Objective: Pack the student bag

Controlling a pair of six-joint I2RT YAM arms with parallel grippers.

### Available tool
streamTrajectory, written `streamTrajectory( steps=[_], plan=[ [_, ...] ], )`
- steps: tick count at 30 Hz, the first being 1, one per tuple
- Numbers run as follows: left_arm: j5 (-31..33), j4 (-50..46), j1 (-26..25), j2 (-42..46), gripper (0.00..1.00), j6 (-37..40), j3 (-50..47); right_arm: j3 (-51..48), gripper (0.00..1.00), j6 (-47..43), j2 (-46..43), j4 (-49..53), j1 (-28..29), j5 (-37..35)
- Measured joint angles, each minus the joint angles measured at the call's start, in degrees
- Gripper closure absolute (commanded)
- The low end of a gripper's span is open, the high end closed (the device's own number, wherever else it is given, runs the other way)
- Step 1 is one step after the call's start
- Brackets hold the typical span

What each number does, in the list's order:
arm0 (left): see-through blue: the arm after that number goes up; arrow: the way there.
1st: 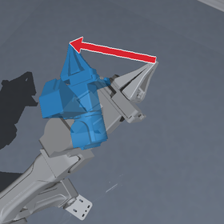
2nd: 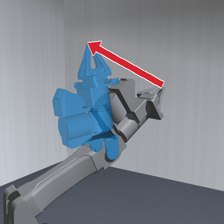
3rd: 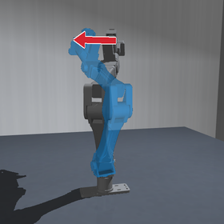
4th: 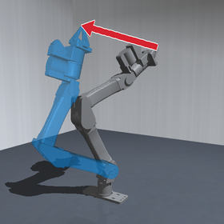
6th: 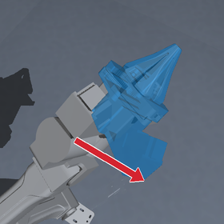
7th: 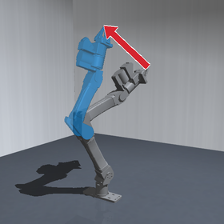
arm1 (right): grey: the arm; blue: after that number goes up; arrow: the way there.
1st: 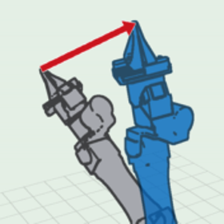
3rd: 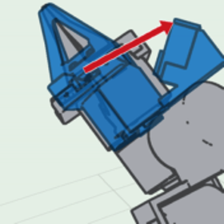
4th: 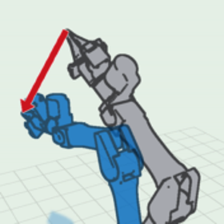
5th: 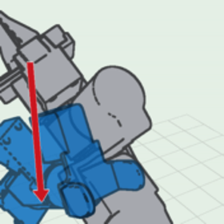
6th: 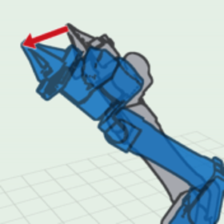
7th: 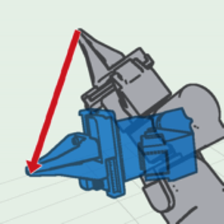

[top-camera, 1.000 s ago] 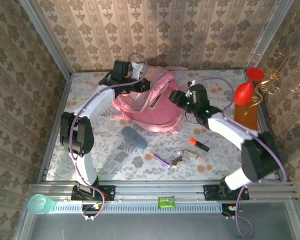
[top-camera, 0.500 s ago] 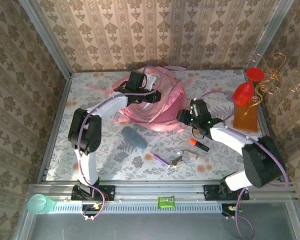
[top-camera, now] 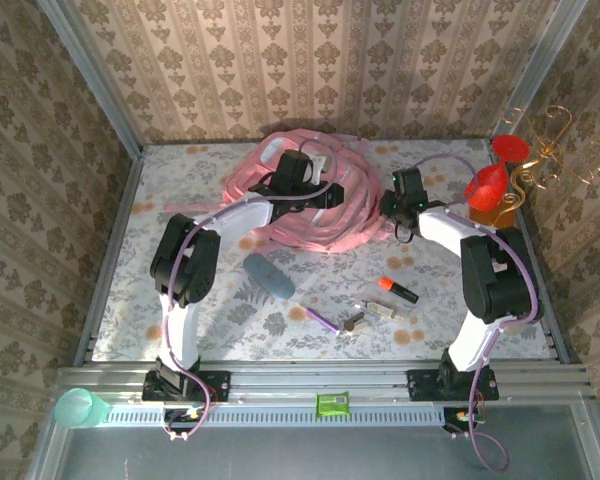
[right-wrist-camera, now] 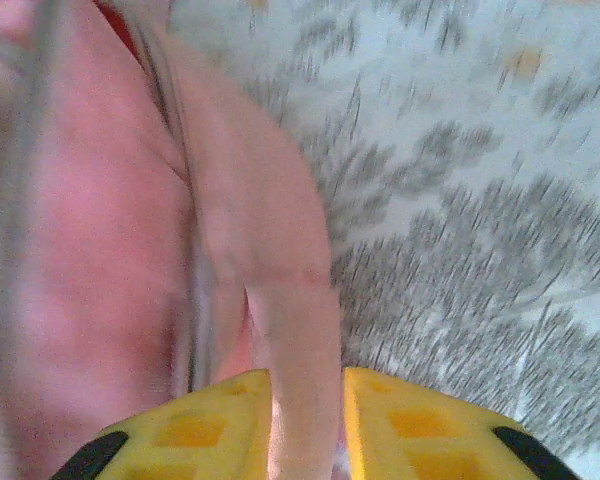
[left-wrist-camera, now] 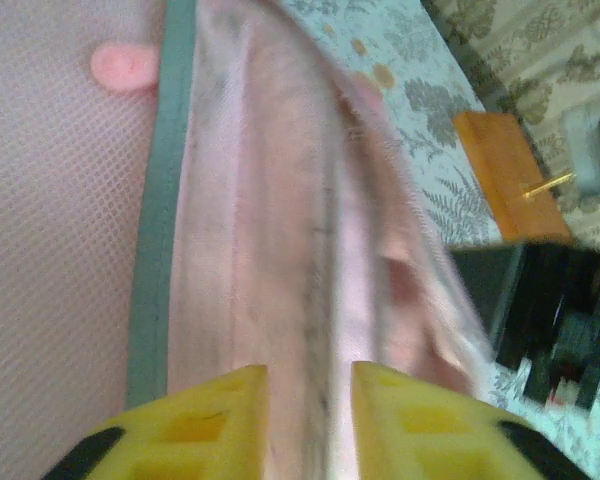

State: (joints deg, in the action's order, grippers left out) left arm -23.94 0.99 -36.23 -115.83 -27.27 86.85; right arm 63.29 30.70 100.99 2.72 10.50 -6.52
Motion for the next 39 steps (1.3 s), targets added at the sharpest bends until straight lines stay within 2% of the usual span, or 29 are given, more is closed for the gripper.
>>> streamTrajectory(
  steps=[5, 10, 14, 20, 27, 32, 36, 39],
  plan=[
    [4.24, 3.56, 2.99, 11.19, 0.31, 0.37, -14.62, -2.45, 0.58, -4.24, -5.77, 1.46, 0.31, -2.75],
    [10.82, 6.19, 12.0, 26.62, 0.27, -1.7, -33.03, -10.84, 0.5, -6.43, -18.08, 1.86, 4.31, -4.26],
    [10.84, 7.26, 19.17, 27.91, 0.26, -4.81, -40.0, -13.57, 0.48, -6.82, -23.37, 1.86, 10.16, -4.42],
    [7.52, 8.44, 20.57, 22.88, 0.25, -6.51, -41.81, -13.57, 0.47, -6.97, -23.89, 2.38, 15.17, -4.15],
    [4.28, 11.87, 20.57, 16.0, 0.31, -7.89, -40.06, -13.66, 0.47, -6.73, -23.89, 2.45, 16.24, -3.98],
    [3.54, 14.43, 20.39, 13.0, 0.39, -8.63, -38.4, -15.45, 0.46, -6.62, -23.91, 2.16, 17.75, -3.58],
    [3.04, 16.02, 19.8, 10.75, 0.5, -9.2, -36.87, -17.51, 0.46, -7.1, -23.91, 1.29, 19.98, -2.43],
    [2.99, 16.96, 19.63, 9.73, 0.63, -9.81, -36.44, -18.03, 0.46, -7.93, -23.91, 0.35, 21.77, -1.53]
  ],
)
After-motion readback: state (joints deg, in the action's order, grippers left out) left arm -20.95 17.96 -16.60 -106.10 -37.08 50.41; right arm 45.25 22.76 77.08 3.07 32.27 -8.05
